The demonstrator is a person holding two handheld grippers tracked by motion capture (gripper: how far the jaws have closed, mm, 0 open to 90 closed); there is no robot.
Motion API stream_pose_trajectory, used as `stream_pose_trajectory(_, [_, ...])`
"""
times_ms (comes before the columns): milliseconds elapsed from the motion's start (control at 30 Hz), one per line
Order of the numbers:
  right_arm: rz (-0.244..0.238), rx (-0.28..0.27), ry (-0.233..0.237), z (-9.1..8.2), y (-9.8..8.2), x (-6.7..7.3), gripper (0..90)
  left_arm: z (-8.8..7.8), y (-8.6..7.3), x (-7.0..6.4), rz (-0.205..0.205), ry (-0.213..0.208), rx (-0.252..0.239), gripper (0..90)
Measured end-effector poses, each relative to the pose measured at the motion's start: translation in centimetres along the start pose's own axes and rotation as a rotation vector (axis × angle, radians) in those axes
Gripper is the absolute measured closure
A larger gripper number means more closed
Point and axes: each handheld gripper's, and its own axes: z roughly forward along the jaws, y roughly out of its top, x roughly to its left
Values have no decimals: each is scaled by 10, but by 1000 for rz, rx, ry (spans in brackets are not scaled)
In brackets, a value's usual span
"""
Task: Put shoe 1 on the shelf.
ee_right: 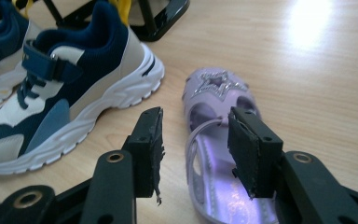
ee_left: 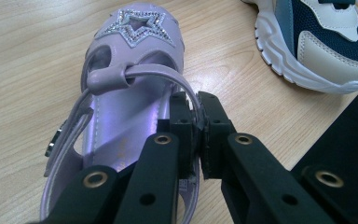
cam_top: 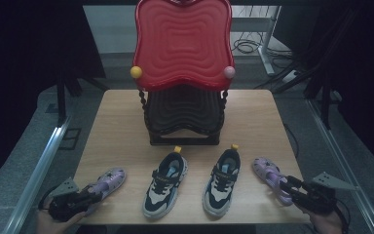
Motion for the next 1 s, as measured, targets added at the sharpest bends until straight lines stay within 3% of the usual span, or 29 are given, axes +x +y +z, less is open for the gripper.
stream_pose_trajectory(267, [-6, 85, 19, 17, -6, 2, 579, 1, 0, 1, -5, -11, -4, 859])
stream_pose_trajectory(433, [-28, 127, -5, 27, -8, 5, 763, 1, 0, 1, -11, -13, -10, 859])
stream_pose_trajectory(500, [-20, 125, -18, 27, -8, 4, 830, 0, 0, 2, -13, -12, -9, 859])
stream_pose_trajectory(1000, [-5, 95, -20, 24, -10, 0, 859, -2, 3, 5, -32, -24, -41, 862])
